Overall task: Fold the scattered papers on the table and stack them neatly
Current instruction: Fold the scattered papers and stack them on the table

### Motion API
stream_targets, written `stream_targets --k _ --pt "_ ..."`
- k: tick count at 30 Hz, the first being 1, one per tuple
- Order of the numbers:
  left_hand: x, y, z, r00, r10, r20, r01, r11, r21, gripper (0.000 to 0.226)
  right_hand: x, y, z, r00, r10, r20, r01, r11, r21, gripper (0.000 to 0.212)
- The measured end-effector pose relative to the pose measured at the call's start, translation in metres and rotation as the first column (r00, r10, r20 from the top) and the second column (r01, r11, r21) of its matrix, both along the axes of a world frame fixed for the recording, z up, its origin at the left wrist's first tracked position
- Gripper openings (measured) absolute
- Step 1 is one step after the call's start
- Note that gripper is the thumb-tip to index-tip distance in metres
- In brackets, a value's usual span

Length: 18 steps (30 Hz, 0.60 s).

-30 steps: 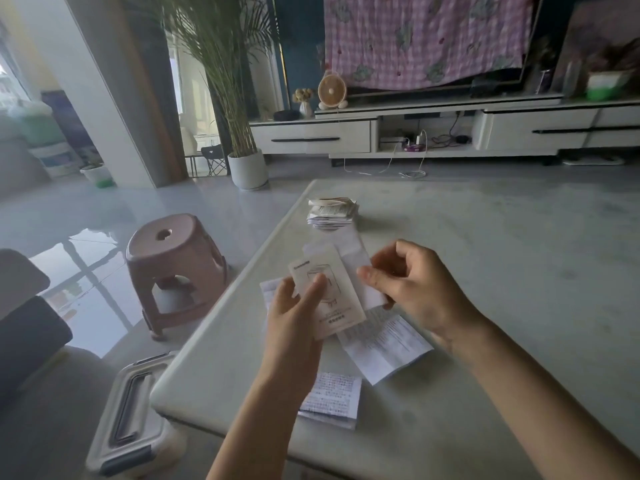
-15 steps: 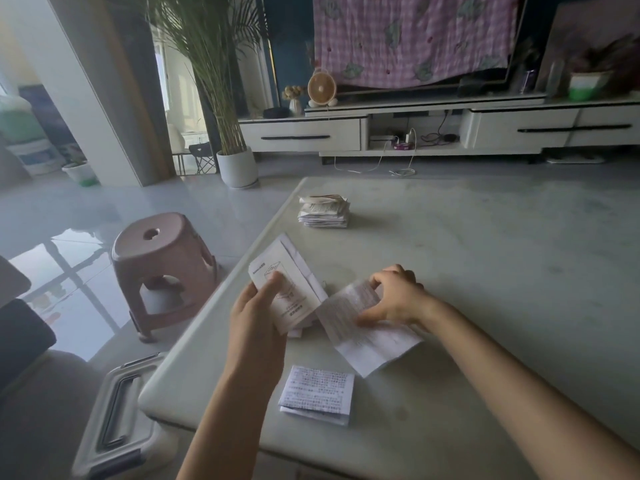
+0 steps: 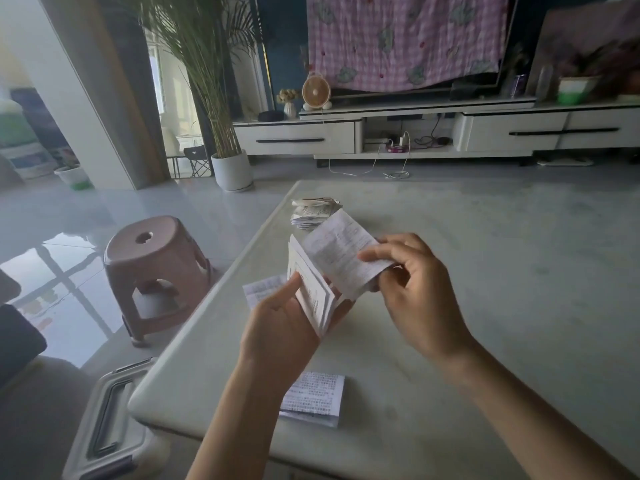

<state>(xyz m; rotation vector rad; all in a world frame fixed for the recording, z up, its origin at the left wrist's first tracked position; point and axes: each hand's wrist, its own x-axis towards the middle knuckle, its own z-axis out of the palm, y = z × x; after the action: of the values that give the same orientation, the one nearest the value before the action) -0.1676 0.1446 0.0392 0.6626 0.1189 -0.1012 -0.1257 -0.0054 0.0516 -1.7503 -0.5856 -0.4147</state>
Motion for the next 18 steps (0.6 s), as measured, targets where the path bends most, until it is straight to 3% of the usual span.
stream_targets --k 3,5,7,10,12,14,16,18 --pt "-0.002 -0.001 0.003 1.000 0.022 0.000 -0.022 1.000 0.016 0.050 -0.012 0.002 -0.008 0.995 0.085 -0.057 -0.088 0.994 -0.056 0.035" --pt "-0.002 -0.003 0.003 0.992 0.123 0.005 -0.122 0.982 0.146 0.035 -0.015 0.001 -0.009 0.971 0.166 -0.173 -0.170 0.985 -0.008 0.043" --pt "-0.002 -0.006 -0.002 0.975 0.217 0.054 -0.223 0.940 0.256 0.032 -0.019 0.001 -0.009 0.936 0.240 -0.256 -0.232 0.971 0.063 0.043" --pt "-0.002 -0.010 -0.008 0.923 0.378 0.074 -0.377 0.846 0.377 0.026 -0.026 0.005 -0.010 0.911 0.317 -0.263 -0.291 0.947 0.133 0.037" --pt "-0.001 -0.013 -0.008 0.889 0.445 0.103 -0.444 0.785 0.433 0.020 -0.029 0.010 -0.014 0.930 0.294 -0.222 -0.279 0.956 0.095 0.032" --pt "-0.001 -0.017 -0.007 0.853 0.507 0.123 -0.505 0.743 0.439 0.036 -0.031 0.012 -0.018 0.958 0.233 -0.166 -0.231 0.972 0.032 0.029" --pt "-0.001 -0.023 -0.007 0.824 0.549 0.141 -0.548 0.709 0.443 0.049 -0.030 0.013 -0.023 0.974 0.166 -0.151 -0.168 0.986 0.000 0.041" --pt "0.000 -0.030 -0.007 0.799 0.571 0.187 -0.583 0.662 0.470 0.048 -0.029 0.016 -0.025 0.976 0.106 -0.191 -0.112 0.993 -0.022 0.047"
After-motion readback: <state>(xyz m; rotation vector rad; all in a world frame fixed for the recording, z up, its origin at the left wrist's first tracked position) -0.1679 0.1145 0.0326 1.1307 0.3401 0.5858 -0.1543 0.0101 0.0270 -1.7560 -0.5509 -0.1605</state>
